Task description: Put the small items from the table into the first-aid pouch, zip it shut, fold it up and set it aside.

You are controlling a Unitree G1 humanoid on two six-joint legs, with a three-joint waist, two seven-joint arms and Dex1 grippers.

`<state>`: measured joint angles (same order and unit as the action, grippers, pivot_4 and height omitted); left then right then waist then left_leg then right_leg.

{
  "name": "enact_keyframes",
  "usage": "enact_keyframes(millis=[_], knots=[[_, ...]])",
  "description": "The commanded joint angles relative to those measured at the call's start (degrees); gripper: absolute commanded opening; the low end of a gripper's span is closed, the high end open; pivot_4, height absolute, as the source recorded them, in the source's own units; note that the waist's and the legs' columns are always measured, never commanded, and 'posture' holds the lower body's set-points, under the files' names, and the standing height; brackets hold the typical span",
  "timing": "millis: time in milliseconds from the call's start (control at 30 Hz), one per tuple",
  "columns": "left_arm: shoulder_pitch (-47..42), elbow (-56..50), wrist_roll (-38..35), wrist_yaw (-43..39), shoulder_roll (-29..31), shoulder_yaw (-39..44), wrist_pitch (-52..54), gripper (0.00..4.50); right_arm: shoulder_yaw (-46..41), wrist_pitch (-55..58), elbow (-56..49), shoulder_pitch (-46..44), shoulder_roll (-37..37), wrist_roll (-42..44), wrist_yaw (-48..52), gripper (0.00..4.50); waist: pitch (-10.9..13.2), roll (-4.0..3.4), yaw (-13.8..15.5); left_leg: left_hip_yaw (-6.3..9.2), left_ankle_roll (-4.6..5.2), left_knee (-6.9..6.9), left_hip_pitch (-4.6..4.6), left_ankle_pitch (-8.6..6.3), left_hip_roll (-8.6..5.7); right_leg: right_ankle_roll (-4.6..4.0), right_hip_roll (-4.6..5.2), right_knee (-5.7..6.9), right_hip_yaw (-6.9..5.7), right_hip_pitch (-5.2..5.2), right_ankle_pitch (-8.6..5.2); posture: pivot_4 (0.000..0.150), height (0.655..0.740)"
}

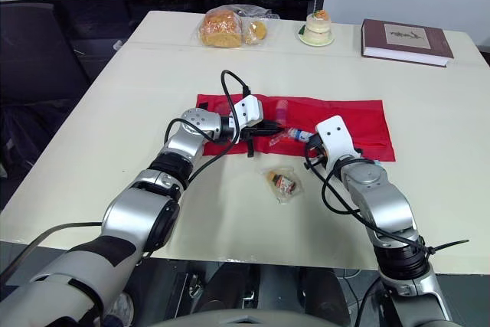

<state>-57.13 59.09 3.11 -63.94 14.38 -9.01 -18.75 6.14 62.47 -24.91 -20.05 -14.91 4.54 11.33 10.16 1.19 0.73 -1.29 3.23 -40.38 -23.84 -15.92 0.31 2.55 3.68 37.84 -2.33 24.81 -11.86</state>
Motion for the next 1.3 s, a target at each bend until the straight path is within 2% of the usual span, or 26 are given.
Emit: enact_keyframes(millis=[33,500,700,733,767,933,1233,1300], knots=[[-0.48,-2.88,-0.91,-0.24,-0.57,0.19,-0.01,0.0,-1.56,0.59,-1.02,-0.59,2.51,-1.03,-3.46,0.03,0.0,0.0,-0.03,0.0,0.0,0.0,0.0,0.0,0.0,0.0,-0.01,0.0,0.0,0.0,0.0,0.15,0.7289],[0.62,-5.09,-0.67,-0.75,-3.35,-1.01,0.24,0.0,0.2,-5.46,11.9,-9.48,11.89,-1.81,-6.7,0.03,0.0,-0.02,-0.33,-0.01,0.0,0.02,0.0,0.0,0.0,0.0,-0.02,0.0,0.03,0.03,0.0,0.15,0.7289],[1.06,-4.91,-0.51,-0.72,-3.39,-1.09,-0.06,0.0,0.21,-6.77,12.06,-9.83,12.11,-0.42,-4.23,0.03,0.0,-0.02,-0.66,-0.02,0.0,0.03,0.0,0.0,0.01,0.0,-0.02,0.0,0.03,0.03,0.0,0.15,0.7289],[1.01,-4.77,-0.47,-0.66,-3.35,-1.07,-0.09,0.0,0.29,-6.74,11.54,-9.47,11.91,-0.39,-3.88,0.63,0.0,-0.02,-0.75,-0.01,0.0,0.03,0.0,0.0,0.01,0.0,-0.02,0.0,0.03,0.03,0.0,0.15,0.7289],[0.88,-4.53,-0.42,-0.53,-3.28,-1.02,-0.15,0.0,0.29,-6.64,10.84,-8.96,11.7,-0.32,-3.58,0.87,0.0,-0.02,-0.85,-0.01,0.0,0.03,0.0,0.0,0.01,0.0,-0.02,0.0,0.04,0.03,0.0,0.15,0.7289],[0.34,-3.61,-0.3,0.04,-2.94,-0.71,-0.32,0.0,0.2,-3.84,3.68,-4.94,8.75,1.7,-0.26,3.42,0.0,-0.02,-0.97,-0.01,0.0,0.05,0.0,0.0,0.01,0.0,-0.01,-0.02,0.03,0.03,0.0,0.15,0.7289],[0.27,-3.23,-0.26,0.04,-2.55,-0.67,-0.58,0.0,-1.17,0.98,-7.03,0.57,-1.35,6.66,6.53,3.42,0.0,-0.02,-1.16,0.0,0.01,0.05,0.0,0.0,0.01,0.0,-0.01,-0.03,0.03,0.02,0.0,0.15,0.7289],[0.32,-3.19,-0.23,0.05,-2.57,-0.69,-0.62,0.0,-1.51,0.19,-6.95,1.03,-2.48,7.1,7.16,2.89,0.0,-0.02,-1.17,0.0,0.01,0.05,0.0,0.0,0.01,0.0,-0.01,-0.03,0.03,0.02,0.0,0.15,0.7289]])
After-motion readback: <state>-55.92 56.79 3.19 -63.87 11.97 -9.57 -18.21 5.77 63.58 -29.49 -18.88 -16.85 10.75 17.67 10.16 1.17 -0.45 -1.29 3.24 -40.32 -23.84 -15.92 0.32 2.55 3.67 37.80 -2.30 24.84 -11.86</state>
